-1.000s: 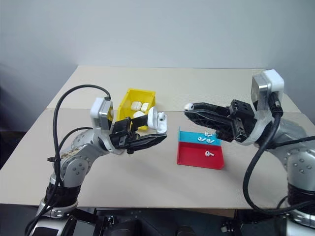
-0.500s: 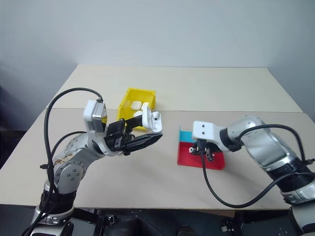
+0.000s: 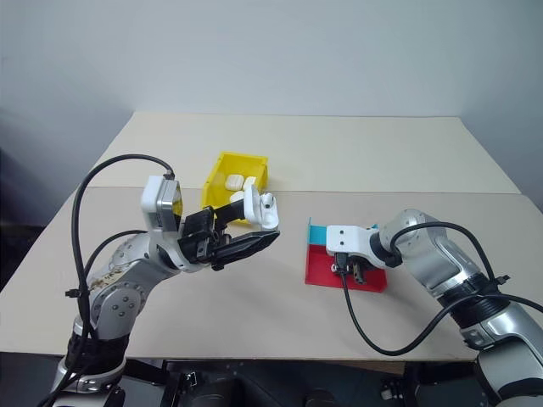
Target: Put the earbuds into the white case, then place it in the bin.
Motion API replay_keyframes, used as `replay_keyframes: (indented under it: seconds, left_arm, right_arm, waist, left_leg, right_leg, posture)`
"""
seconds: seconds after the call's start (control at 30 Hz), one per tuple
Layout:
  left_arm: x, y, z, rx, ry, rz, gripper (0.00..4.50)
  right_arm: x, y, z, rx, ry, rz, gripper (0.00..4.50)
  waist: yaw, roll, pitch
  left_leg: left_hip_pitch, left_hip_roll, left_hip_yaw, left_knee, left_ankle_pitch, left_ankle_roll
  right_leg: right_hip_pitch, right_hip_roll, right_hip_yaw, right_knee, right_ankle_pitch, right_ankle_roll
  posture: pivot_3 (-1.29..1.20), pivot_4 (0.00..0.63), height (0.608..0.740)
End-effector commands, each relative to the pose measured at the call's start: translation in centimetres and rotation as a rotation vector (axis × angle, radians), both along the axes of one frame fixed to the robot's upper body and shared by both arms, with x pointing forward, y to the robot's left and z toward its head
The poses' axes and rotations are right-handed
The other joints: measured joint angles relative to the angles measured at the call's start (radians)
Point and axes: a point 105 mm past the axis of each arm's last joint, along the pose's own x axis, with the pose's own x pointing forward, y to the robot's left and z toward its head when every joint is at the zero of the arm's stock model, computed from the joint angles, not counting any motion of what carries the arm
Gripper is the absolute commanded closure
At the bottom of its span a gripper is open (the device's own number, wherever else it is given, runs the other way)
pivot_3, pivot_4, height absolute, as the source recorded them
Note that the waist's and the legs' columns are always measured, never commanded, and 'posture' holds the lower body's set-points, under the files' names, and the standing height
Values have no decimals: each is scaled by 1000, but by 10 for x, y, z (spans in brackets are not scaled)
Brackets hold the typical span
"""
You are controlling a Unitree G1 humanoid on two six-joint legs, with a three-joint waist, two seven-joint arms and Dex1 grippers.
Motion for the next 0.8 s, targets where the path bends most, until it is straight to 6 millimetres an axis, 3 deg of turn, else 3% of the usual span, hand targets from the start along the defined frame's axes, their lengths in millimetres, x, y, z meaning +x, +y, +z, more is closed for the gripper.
replay_keyframes:
  seconds: [0.03, 0.07, 0.4, 0.6, 0.8]
  left_arm:
    - [-11, -1, 10, -19, -55, -21, 1686]
    - [-11, -1, 10, -20, -56, -22, 1686]
    - [-10, 1, 11, -24, -60, -22, 1686]
    - [-9, 0, 12, -30, -70, -12, 1686]
    - [-9, 2, 12, -29, -76, 2, 1686]
  right_arm:
    - [-3, -3, 6, 9, -2, 10, 1840]
    - [-4, -3, 9, 16, -7, 11, 1534]
    - [13, -7, 75, 171, -99, -16, 1534]
    - [45, -13, 81, 102, -175, -1, 1534]
    - [67, -18, 80, -107, -241, 170, 1534]
  waist:
    - [0, 0, 0]
    - [1, 0, 0]
    - [-3, 0, 0]
    - [-7, 0, 0]
    - [-10, 0, 0]
  left_leg:
    - [0, 0, 0, 0, 0, 0]
    - [0, 0, 0, 0, 0, 0]
    - [0, 0, 0, 0, 0, 0]
    - [0, 0, 0, 1, 0, 0]
    - [0, 0, 1, 1, 1, -1]
  right_leg:
    - [0, 0, 0, 0, 0, 0]
    - [0, 0, 0, 0, 0, 0]
    - [0, 0, 0, 1, 0, 0]
    - [0, 0, 0, 1, 0, 0]
    - [-1, 0, 0, 1, 0, 0]
  posture:
    - [0, 150, 740]
    - [0, 150, 740]
    - [0, 150, 740]
    - [0, 150, 740]
    - [0, 150, 740]
